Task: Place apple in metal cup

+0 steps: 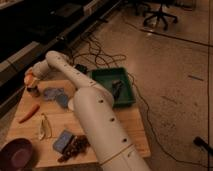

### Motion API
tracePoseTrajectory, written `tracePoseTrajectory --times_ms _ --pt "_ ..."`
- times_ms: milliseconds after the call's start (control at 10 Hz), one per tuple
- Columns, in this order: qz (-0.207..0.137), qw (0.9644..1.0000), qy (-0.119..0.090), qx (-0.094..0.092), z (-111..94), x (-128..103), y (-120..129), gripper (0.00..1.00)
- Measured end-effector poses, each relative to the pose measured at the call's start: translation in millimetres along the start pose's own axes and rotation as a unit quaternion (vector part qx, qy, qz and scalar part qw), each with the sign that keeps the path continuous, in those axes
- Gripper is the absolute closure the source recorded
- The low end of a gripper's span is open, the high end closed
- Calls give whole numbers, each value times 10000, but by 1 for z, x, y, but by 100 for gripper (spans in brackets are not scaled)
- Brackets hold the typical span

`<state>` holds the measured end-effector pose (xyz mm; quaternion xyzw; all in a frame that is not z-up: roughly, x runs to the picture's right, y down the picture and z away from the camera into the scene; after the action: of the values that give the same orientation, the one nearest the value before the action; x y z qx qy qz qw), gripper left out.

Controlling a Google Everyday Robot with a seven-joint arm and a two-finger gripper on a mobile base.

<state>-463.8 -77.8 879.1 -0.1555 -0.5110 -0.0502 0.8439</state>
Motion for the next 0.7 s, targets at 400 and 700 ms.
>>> tracePoseTrajectory --times_ms 400,700 --pt "75 9999 14 -117 11 9 3 100" --pt "86 9998 28 -154 20 11 3 100"
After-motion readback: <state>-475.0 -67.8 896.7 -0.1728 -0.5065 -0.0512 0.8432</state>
